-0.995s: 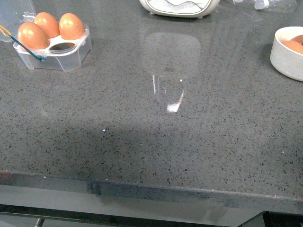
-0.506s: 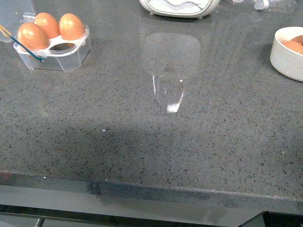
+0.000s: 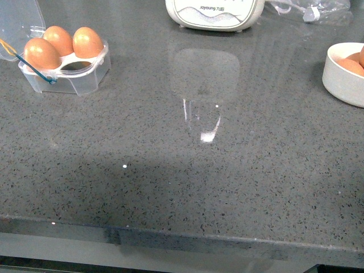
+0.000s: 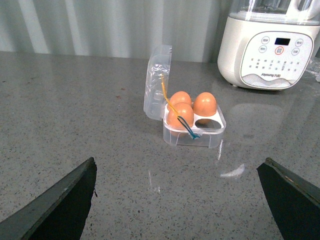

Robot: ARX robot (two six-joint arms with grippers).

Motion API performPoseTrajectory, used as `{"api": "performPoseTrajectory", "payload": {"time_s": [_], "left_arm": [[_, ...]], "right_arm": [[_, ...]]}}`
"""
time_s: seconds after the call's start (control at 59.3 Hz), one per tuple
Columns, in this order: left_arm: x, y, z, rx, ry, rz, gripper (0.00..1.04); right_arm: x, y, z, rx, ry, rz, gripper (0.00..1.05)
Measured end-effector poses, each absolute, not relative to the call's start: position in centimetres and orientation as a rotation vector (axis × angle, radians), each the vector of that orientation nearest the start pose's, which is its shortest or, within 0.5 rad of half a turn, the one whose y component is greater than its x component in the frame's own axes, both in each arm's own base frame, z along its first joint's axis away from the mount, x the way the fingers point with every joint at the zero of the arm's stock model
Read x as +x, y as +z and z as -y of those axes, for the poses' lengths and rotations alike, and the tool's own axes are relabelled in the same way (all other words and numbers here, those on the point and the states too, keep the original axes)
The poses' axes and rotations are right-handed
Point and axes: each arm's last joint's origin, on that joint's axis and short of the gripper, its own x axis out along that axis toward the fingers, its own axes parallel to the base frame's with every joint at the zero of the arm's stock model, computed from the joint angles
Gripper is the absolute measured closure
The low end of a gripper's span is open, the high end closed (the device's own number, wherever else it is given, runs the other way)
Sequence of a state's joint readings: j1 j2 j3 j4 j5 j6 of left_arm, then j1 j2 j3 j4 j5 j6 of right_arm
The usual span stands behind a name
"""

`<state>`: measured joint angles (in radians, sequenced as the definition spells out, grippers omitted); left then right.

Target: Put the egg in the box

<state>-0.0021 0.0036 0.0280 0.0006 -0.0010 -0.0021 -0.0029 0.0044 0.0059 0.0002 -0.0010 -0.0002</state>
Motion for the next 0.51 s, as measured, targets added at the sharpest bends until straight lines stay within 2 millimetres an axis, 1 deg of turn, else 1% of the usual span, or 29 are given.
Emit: {"api": "performPoseTrajectory", "payload": {"time_s": [0.236, 0.27, 0.337, 0.371, 0.506], "left_arm": [[9.6, 17.3, 0.0, -0.002, -0.001, 0.025, 0.07], [9.6, 17.3, 0.0, -0.002, -0.002, 0.025, 0.07], [9.6, 17.3, 0.0, -0.002, -0.001, 0.025, 0.07], [9.6, 17.3, 0.0, -0.002, -0.001, 0.025, 0.07], [9.6, 17.3, 0.0, -0.002, -0.002, 0.025, 0.07]], "right_arm": [[9.8, 16.5, 0.0, 0.000, -0.002, 0.002, 0.07], [9.8, 16.4, 0.0, 0.008, -0.020, -0.017, 0.07], [9.9, 16.5, 0.0, 0.029, -0.125, -0.117, 0.07], [10.2, 16.7, -0.1, 0.032, -0.173, -0.144, 0.07], [11.3, 18.5, -0.3, 0.050, -0.142, -0.092, 0.07]]}}
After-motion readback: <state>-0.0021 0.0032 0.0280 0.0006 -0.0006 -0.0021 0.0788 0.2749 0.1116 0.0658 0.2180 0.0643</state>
